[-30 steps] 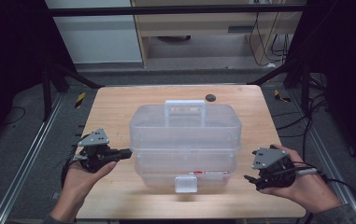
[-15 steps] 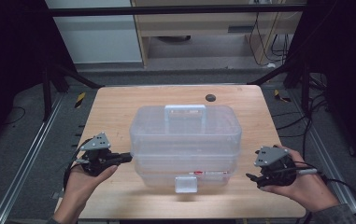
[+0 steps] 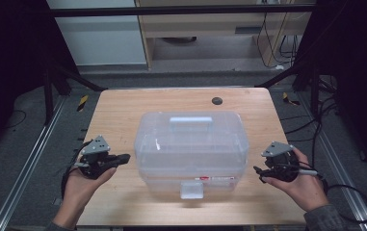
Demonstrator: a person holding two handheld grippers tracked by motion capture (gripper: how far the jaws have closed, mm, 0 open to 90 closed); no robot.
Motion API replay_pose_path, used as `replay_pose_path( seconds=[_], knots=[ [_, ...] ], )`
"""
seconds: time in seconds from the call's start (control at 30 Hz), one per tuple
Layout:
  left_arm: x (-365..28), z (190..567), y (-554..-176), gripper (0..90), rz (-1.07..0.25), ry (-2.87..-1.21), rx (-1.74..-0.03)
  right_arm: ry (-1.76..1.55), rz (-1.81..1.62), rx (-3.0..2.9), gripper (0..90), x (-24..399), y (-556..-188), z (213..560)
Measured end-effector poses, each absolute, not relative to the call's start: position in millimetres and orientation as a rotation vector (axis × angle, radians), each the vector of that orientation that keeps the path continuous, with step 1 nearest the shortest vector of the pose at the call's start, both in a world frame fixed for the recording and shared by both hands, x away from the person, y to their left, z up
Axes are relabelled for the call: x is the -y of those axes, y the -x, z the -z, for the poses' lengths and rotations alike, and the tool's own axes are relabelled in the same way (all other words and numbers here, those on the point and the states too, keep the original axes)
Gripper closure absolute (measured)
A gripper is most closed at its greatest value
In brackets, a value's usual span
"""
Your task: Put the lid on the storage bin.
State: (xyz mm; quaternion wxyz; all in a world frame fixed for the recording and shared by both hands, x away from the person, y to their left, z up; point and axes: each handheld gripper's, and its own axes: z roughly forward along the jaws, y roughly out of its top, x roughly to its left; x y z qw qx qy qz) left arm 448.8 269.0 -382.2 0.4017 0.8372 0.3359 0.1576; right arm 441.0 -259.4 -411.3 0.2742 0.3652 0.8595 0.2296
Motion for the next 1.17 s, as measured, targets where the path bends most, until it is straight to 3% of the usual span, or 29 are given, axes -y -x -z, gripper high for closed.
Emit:
replay_pose_path(
  seconds=[0.17,0.4,0.63,1.0,1.17],
  knots=[
    [-281,409,-470,82.4,-0.497,-2.152,-0.954,-1.110,-0.656,-2.224,19.0,265,-455,429],
    [-286,451,-494,41.8,-0.559,-2.163,-1.080,-1.268,-0.728,-2.144,19.3,277,-475,457],
    [-288,484,-506,21.8,-0.493,-2.125,-1.175,-1.379,-0.812,-2.093,19.1,285,-485,486],
    [-286,503,-509,12.4,-0.508,-2.111,-1.201,-1.438,-0.877,-2.073,16.0,280,-492,508],
    [-287,508,-509,8.7,-0.531,-2.078,-1.177,-1.447,-0.914,-2.047,10.1,279,-492,512]
  ],
)
